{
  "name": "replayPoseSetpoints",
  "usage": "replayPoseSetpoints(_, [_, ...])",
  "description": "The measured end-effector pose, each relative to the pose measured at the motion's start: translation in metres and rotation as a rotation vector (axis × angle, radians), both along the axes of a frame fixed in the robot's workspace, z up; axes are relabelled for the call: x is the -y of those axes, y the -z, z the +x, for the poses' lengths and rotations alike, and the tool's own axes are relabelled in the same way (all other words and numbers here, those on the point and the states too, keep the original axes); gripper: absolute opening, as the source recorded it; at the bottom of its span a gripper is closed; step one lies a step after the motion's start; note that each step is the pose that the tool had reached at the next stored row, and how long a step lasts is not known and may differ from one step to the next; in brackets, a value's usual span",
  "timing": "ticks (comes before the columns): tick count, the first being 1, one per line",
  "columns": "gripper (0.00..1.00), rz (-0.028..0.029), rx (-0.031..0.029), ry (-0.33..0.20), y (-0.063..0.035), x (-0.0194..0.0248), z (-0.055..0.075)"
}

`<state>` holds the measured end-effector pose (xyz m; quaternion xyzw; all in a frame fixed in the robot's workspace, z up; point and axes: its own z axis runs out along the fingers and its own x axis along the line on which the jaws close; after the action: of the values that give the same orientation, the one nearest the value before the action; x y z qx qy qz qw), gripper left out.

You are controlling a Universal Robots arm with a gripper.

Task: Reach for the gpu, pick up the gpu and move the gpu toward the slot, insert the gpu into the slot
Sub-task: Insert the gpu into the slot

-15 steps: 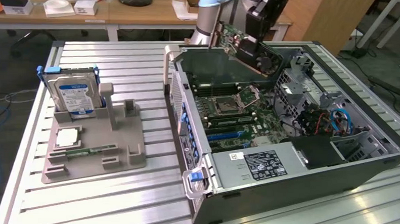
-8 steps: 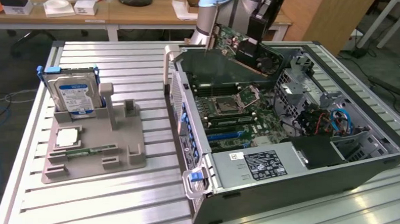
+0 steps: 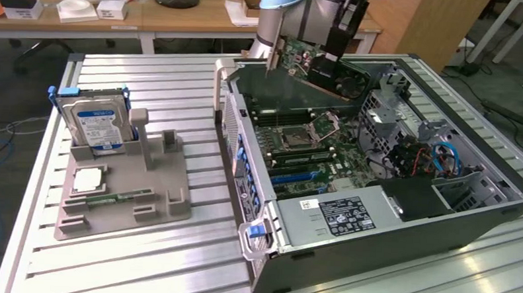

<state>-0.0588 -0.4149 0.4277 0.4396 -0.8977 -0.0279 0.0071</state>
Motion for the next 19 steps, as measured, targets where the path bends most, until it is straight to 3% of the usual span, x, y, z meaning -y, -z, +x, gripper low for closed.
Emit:
replayPoseSetpoints(7, [0.26,-0.0001,0.0033,-0.083,0.0064,0.0000,0.001])
replayPoseSetpoints(11, [0.26,-0.0009,0.0185,-0.103,0.0087,0.0001,0.001])
replayPoseSetpoints(14, [0.26,-0.0015,0.0362,-0.112,0.0099,0.0001,0.001])
replayPoseSetpoints(19, [0.26,-0.0010,0.0433,-0.158,0.0142,0.0004,0.001])
